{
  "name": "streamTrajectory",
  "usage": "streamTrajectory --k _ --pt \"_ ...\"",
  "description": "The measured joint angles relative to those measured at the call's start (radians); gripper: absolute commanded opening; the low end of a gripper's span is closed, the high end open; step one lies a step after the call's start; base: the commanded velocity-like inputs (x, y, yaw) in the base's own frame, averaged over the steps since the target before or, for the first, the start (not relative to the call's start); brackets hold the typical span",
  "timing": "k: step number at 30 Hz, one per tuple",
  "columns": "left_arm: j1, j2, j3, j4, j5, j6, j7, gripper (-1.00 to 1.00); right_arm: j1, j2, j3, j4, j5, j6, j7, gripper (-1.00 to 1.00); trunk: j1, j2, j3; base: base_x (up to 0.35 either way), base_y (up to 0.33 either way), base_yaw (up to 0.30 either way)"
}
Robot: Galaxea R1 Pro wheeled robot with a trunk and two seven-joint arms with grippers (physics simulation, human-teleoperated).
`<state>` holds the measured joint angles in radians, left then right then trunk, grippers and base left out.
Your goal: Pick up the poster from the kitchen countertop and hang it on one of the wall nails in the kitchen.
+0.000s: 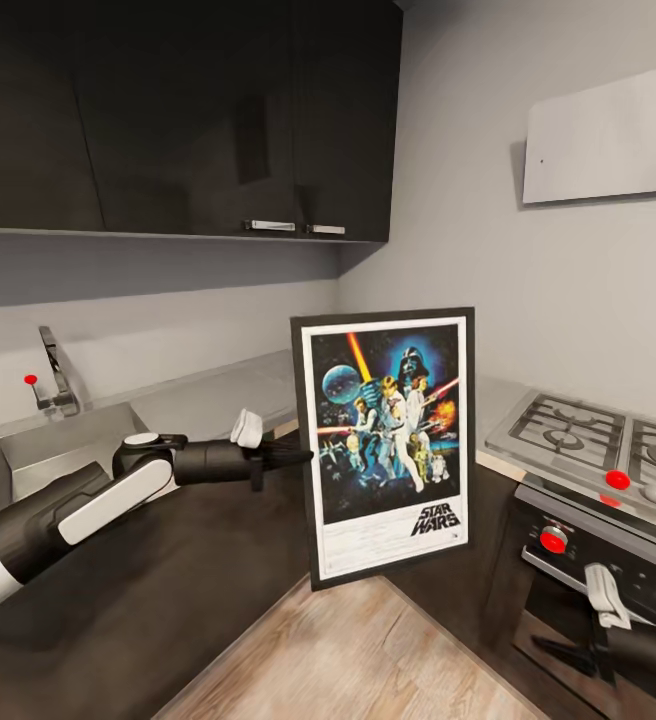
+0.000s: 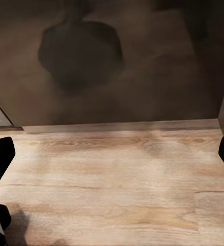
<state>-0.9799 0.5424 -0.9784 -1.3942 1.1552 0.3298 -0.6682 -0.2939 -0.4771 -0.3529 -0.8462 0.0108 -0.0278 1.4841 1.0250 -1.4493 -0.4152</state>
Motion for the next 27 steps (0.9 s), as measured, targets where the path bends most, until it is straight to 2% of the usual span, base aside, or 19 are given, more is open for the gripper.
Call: streamTrajectory --k 10,13,19,23,27 --pt "0.0 0.0 -0.01 0.004 0.0 0.001 -0.008 -1.0 -0.03 0.0 0.007 0.001 0.005 0.066 0.001 1.0 0.0 0.0 0.0 0.0 0.0 0.0" --pt "0.0 0.0 -0.04 0.004 -0.003 0.002 -0.059 -1.0 -0.034 0.0 0.007 -0.001 0.006 0.075 0.001 1.0 0.0 0.0 0.0 0.0 0.0 0.0" --pt "0.0 0.0 -0.051 0.006 -0.004 0.0 -0.091 -1.0 -0.036 0.0 0.008 -0.002 0.018 0.08 0.004 1.0 0.0 0.0 0.0 0.0 0.0 0.0" --pt "0.0 0.0 -0.058 0.006 -0.005 0.0 -0.095 -1.0 -0.036 0.0 0.008 -0.003 0.022 0.081 0.02 1.0 0.0 0.0 0.0 0.0 0.0 0.0" --pt "0.0 0.001 -0.073 0.008 -0.005 -0.001 -0.096 -1.0 -0.037 0.0 0.008 -0.004 0.023 0.082 0.064 1.0 0.0 0.0 0.0 0.0 0.0 0.0"
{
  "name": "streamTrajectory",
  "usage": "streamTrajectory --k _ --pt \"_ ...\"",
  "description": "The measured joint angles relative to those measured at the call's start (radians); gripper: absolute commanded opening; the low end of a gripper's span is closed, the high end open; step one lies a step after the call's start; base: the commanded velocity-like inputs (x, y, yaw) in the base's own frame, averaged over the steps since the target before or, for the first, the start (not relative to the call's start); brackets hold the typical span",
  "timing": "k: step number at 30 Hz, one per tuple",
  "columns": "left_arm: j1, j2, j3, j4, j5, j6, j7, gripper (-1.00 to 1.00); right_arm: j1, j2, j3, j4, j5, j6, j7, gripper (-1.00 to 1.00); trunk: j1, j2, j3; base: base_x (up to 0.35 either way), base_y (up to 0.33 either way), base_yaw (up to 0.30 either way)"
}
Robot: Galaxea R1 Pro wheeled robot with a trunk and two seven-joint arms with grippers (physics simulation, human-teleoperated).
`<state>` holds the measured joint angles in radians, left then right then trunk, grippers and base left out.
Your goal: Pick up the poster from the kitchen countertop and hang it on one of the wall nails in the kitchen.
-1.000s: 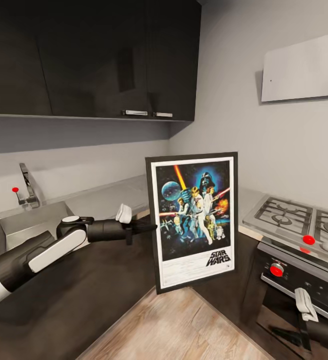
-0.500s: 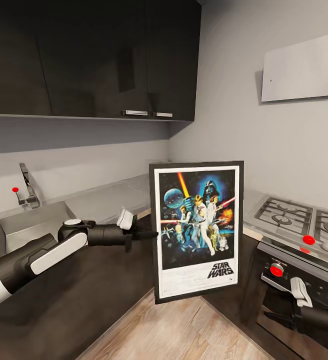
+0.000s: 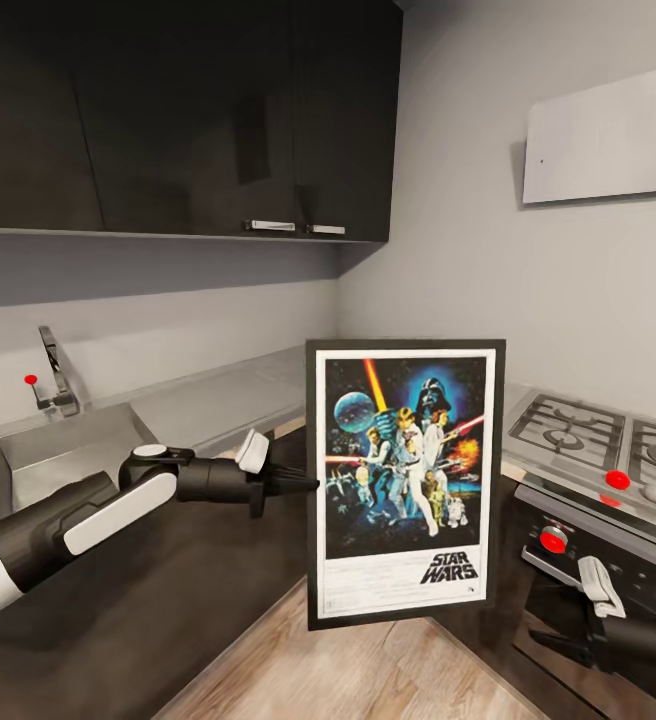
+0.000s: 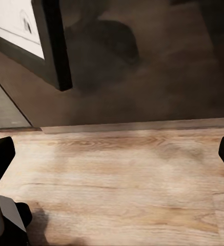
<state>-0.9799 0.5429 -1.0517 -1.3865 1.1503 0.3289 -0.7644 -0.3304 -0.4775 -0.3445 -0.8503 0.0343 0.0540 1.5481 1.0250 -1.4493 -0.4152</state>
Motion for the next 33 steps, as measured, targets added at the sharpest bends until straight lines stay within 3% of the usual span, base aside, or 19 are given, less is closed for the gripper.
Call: streamTrajectory --k 7,12,14,27,33 --pt "0.0 0.0 -0.004 0.02 -0.001 -0.001 0.0 -1.0 0.0 0.0 0.005 -0.007 -0.001 0.0 0.014 1.0 0.0 0.0 0.0 0.0 0.0 0.0" --pt "0.0 -0.001 -0.004 0.023 -0.001 -0.001 0.0 -1.0 0.0 0.0 0.121 -0.044 -0.002 0.001 0.016 1.0 0.0 0.0 0.0 0.0 0.0 0.0" --pt "0.0 -0.001 -0.004 0.023 -0.001 -0.001 -0.001 -1.0 -0.001 -0.001 0.145 -0.055 -0.006 0.002 0.017 1.0 0.0 0.0 0.0 0.0 0.0 0.0" --pt "0.0 -0.001 -0.013 0.015 -0.002 -0.002 -0.003 -1.0 -0.051 0.002 0.162 -0.054 -0.008 0.04 0.015 1.0 0.0 0.0 0.0 0.0 0.0 0.0" --pt "0.0 -0.001 -0.036 0.013 -0.002 -0.002 -0.027 -1.0 -0.073 0.003 0.162 -0.053 -0.01 0.049 0.015 1.0 0.0 0.0 0.0 0.0 0.0 0.0"
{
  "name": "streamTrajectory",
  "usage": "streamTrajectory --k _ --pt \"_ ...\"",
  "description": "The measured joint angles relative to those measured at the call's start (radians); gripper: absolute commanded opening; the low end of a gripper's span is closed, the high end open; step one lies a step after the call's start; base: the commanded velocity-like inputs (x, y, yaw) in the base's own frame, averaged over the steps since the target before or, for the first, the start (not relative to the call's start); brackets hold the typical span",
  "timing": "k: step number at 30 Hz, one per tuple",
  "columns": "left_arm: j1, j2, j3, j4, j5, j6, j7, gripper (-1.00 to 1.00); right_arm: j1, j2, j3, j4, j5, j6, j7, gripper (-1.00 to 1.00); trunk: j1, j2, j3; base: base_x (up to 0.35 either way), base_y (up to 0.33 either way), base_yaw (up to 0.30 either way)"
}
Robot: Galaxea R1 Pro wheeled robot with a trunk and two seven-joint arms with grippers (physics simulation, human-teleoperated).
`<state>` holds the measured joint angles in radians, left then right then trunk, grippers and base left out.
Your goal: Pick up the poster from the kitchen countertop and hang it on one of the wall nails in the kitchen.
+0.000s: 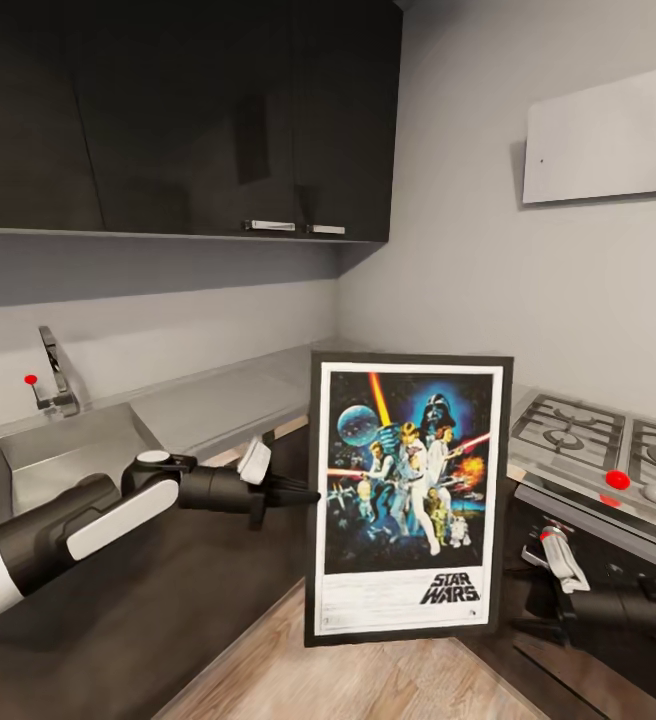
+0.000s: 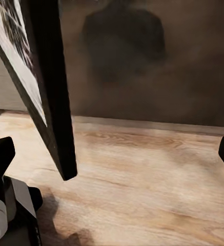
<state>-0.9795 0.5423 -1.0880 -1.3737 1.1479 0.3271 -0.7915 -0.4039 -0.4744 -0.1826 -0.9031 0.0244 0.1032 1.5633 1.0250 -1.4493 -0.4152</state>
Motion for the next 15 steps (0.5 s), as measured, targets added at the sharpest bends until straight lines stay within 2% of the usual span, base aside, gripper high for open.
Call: streamTrajectory --k 2,5,15 --pt "0.0 0.0 -0.003 0.005 -0.001 0.0 -0.034 -1.0 -0.003 0.001 0.001 0.0 0.0 0.002 0.0 1.0 0.0 0.0 0.0 0.0 0.0 0.0" --pt "-0.001 0.001 -0.003 0.01 -0.004 -0.006 -0.052 -1.0 -0.004 0.001 0.002 0.0 -0.001 0.002 0.002 1.0 0.0 0.0 0.0 0.0 0.0 0.0" --pt "-0.001 0.002 -0.004 0.012 -0.006 -0.007 -0.057 -1.0 -0.004 0.003 0.007 -0.001 -0.002 0.001 0.002 1.0 0.0 0.0 0.0 0.0 0.0 0.0"
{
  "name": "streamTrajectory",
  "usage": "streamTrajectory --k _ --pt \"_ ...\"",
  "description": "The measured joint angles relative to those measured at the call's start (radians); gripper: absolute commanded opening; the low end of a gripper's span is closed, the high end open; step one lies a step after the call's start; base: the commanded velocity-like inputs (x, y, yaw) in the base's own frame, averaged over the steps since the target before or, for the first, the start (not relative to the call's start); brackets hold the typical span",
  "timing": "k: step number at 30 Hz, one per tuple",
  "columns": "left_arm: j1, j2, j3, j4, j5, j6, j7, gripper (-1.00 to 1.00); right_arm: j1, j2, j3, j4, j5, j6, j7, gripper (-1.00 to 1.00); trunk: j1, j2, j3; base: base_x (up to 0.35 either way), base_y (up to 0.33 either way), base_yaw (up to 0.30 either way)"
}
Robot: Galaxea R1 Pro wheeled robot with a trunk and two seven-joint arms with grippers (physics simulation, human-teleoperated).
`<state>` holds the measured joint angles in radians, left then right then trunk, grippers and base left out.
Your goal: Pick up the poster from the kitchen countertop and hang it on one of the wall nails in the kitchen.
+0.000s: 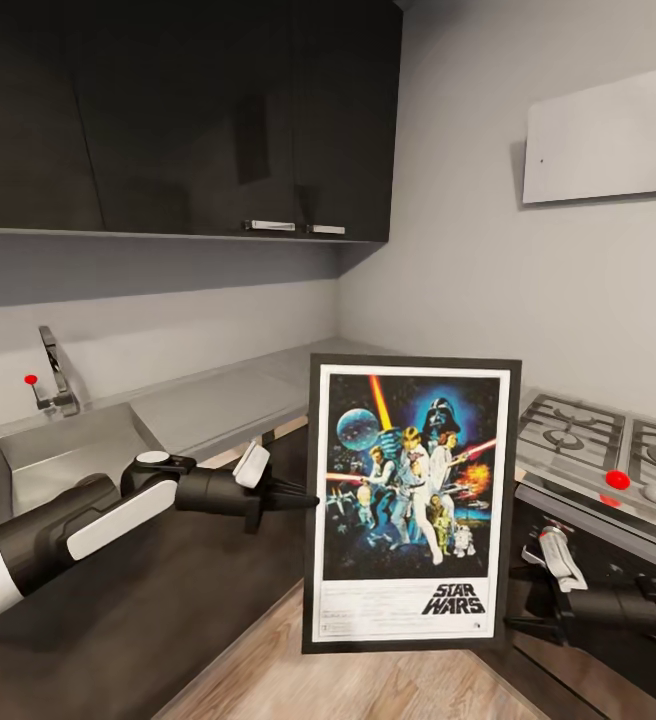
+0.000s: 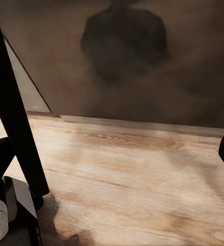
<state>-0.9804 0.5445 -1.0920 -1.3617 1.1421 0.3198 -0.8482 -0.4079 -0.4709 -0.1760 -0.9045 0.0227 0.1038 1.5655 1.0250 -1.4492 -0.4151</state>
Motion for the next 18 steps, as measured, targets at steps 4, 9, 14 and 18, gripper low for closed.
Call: streamTrajectory --k 4,9,14,18 --pt "0.0 0.001 0.0 0.001 -0.002 0.0 -0.004 -1.0 0.0 0.002 0.003 0.0 0.0 0.0 0.0 1.0 0.0 0.0 0.0 0.0 0.0 0.0" --pt "0.0 0.001 -0.002 0.0 -0.004 0.002 -0.005 -1.0 0.0 0.003 0.019 -0.002 0.0 -0.001 -0.001 1.0 0.0 0.0 0.0 0.0 0.0 0.0" --pt "0.0 0.001 -0.001 0.0 -0.003 0.004 -0.005 -1.0 0.0 0.003 0.029 -0.003 0.0 -0.001 0.0 1.0 0.0 0.0 0.0 0.0 0.0 0.0" --pt "0.001 0.012 -0.001 0.007 0.004 0.007 -0.006 -1.0 0.0 0.003 0.031 -0.003 0.001 -0.003 -0.001 1.0 0.0 0.0 0.0 0.0 0.0 0.0"
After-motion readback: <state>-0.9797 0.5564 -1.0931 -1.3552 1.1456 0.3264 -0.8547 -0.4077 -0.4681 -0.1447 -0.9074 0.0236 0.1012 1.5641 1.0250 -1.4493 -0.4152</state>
